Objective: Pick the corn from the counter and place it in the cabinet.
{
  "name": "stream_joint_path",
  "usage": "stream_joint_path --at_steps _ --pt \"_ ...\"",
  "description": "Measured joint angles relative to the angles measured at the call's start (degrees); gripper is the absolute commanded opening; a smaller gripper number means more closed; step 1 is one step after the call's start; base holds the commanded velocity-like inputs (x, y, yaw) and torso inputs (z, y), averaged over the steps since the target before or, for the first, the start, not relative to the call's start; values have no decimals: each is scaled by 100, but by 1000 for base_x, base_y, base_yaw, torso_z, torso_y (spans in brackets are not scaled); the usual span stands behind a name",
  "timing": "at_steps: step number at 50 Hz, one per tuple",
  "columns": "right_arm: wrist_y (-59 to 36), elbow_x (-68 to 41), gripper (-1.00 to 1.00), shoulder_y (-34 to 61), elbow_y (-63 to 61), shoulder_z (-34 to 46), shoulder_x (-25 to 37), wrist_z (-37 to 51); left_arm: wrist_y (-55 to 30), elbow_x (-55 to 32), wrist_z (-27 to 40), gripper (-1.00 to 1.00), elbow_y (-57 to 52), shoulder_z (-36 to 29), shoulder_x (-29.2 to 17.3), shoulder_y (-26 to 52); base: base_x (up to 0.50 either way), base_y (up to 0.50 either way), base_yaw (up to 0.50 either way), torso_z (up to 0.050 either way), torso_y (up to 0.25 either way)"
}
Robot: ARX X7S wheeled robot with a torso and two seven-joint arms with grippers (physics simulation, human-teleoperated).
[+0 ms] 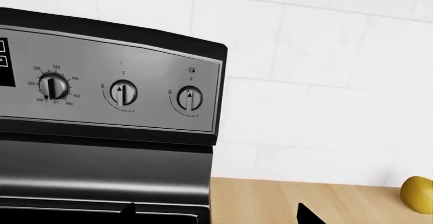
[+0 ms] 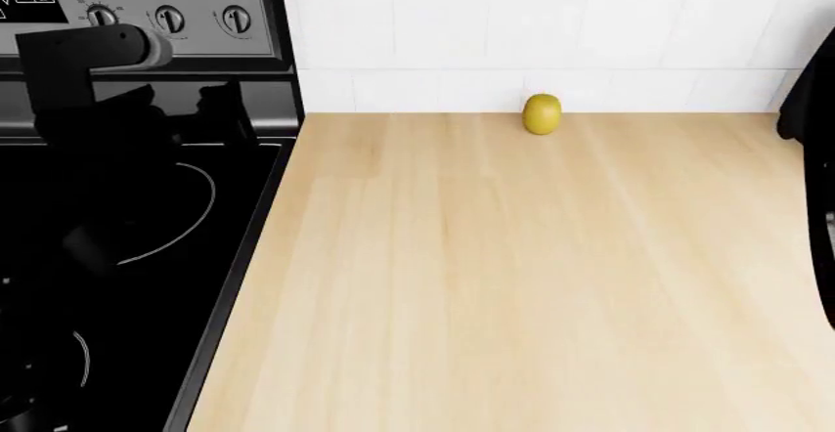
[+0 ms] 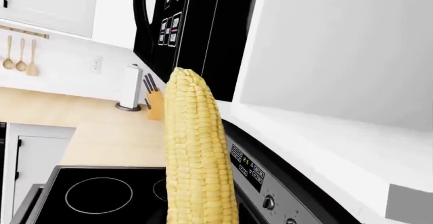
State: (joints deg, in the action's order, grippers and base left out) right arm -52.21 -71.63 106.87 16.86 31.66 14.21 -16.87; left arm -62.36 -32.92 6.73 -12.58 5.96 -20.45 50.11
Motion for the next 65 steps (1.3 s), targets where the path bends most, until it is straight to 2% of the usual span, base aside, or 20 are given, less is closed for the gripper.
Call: stream_joint_path --at_steps 34,51,56,65 --pt "450 184 -100 1157 1775 -163 -727 4 7 -87 50 100 -16 5 -27 -24 0 0 0 0 0" --pt "819 365 -100 1915 3169 -124 -1132 -48 -5 -144 86 100 -46 36 -45 -39 0 0 0 0 0" --pt "1227 101 -100 2179 3886 449 -1246 -37 1 -152 93 100 -36 32 -49 -36 0 0 0 0 0" --pt "2173 -1337 -100 2504 4761 2349 -1353 430 10 -167 105 100 -24 24 -55 -33 0 0 0 0 0"
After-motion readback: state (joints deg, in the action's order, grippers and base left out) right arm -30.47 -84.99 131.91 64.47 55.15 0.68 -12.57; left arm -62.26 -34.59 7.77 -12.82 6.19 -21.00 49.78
